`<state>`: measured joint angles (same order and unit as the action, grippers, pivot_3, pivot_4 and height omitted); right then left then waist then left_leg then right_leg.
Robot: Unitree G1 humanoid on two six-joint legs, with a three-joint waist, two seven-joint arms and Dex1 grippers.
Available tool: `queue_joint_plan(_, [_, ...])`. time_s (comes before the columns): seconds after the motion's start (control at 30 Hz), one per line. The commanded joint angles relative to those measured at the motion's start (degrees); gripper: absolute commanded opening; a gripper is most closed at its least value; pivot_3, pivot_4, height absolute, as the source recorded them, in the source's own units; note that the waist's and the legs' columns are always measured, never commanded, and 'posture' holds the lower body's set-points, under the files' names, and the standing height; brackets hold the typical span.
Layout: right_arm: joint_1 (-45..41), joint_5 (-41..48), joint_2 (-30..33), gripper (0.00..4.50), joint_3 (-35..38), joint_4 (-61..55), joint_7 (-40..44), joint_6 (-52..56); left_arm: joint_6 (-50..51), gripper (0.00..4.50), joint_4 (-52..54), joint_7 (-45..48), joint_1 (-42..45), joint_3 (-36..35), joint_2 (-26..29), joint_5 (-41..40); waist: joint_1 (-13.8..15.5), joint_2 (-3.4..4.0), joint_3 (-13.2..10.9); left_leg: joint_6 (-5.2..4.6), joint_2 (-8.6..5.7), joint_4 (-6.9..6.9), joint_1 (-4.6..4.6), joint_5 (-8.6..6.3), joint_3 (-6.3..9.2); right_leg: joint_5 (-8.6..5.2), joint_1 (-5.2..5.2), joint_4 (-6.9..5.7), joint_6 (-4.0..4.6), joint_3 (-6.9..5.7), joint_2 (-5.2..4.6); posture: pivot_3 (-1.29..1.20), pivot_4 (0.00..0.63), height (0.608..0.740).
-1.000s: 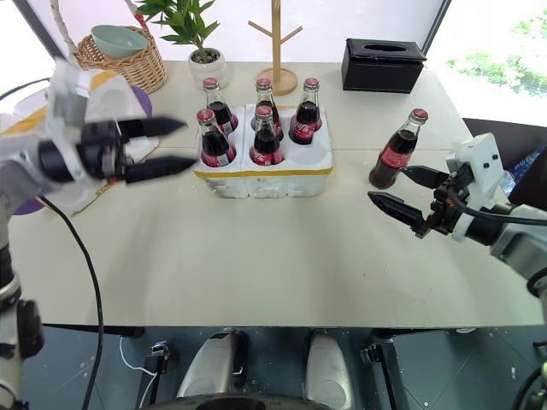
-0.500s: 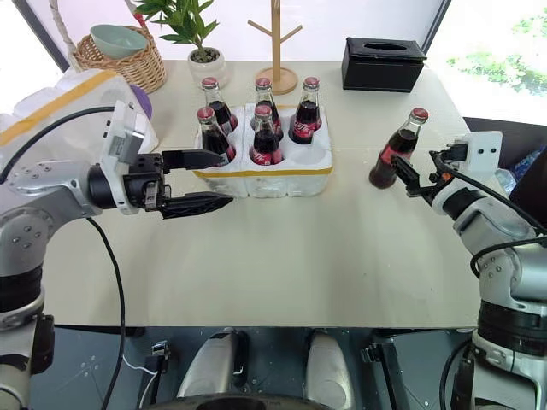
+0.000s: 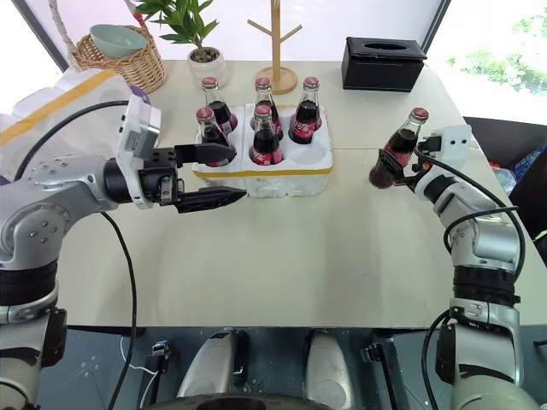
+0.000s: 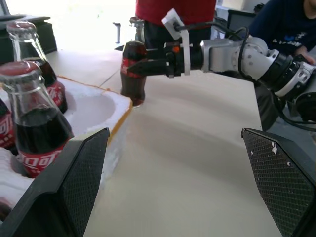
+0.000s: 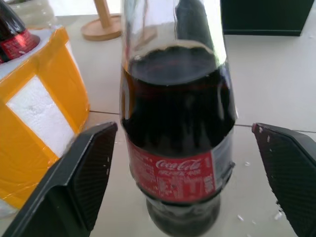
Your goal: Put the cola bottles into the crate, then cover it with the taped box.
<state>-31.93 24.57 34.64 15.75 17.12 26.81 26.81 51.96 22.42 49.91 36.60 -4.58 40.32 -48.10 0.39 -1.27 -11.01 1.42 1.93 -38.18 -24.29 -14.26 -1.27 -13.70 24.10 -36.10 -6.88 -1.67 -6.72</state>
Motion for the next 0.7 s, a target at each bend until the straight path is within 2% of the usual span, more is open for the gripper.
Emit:
queue_joint_plan(0.03, [-2.89, -2.32, -0.44, 4.50, -1.03, 3.45, 1.69, -4.09, -1.30, 4.46, 0.26, 0.22, 1.20, -0.26, 0.02, -0.02, -0.02, 0.00, 0.00, 0.00, 0.00, 0.00, 0.00, 0.00, 0.00, 0.00, 0.00, 0.00, 0.00, 0.00, 0.00, 0.00, 0.150, 0.736])
queue_joint_plan(0.07, [-3.46, -2.66, -0.69, 4.50, -1.28, 4.52, 1.93, -4.64, -1.39, 4.46, 0.13, 0.28, 1.22, -0.20, 0.04, 0.11, -0.07, 0.00, 0.00, 0.00, 0.00, 0.01, 0.00, 0.00, 0.01, 0.00, 0.00, 0.00, 0.00, -0.01, 0.00, 0.00, 0.150, 0.736])
queue_joint_plan(0.1, [-4.16, -3.13, -0.98, 4.24, -1.28, 5.74, 1.65, -5.36, -1.50, 4.49, 0.00, 0.32, 1.23, -0.13, 0.09, 0.29, -0.12, 0.00, 0.00, 0.00, 0.00, 0.02, 0.00, 0.00, 0.00, 0.00, 0.01, 0.00, 0.00, -0.01, 0.00, 0.00, 0.150, 0.736])
queue_joint_plan(0.23, [-5.11, -2.46, -1.40, 2.76, 0.03, 4.70, 1.85, -6.07, -1.51, 4.50, 0.19, -0.11, 1.25, -0.09, 0.22, 0.38, -0.13, 0.01, -0.01, 0.00, 0.00, 0.02, 0.00, 0.00, 0.00, 0.00, 0.01, 0.00, 0.00, 0.00, 0.00, 0.00, 0.150, 0.736])
queue_joint_plan(0.33, [-4.91, -0.85, -0.76, 2.79, 1.34, 0.18, 2.44, -5.40, -1.37, 4.50, 0.35, -0.46, 1.20, -0.39, 0.31, 0.31, -0.15, 0.09, -0.05, 0.01, 0.00, 0.01, -0.01, 0.00, 0.00, 0.00, 0.02, 0.00, 0.00, 0.00, 0.00, 0.00, 0.150, 0.736])
queue_joint_plan(0.5, [-8.71, 7.57, -0.05, 2.79, 4.09, -13.00, 4.05, 1.86, -1.62, 4.50, 0.48, -1.18, 0.30, -1.25, 0.47, 0.39, -0.37, 0.45, -0.27, 0.02, 0.00, 0.04, -0.15, 0.01, -0.02, 0.00, 0.24, -0.04, -0.01, 0.03, 0.00, 0.00, 0.150, 0.736])
queue_joint_plan(0.7, [-13.94, 14.92, -2.53, 2.79, 1.67, -20.84, 3.69, 11.48, -2.53, 4.50, -0.13, -1.85, 0.12, -1.04, 0.03, 0.83, -1.09, 0.45, -0.27, 0.02, 0.02, 0.08, -0.13, 0.01, -0.01, 0.00, 0.26, -0.05, -0.01, 0.01, 0.02, 0.00, 0.150, 0.736])
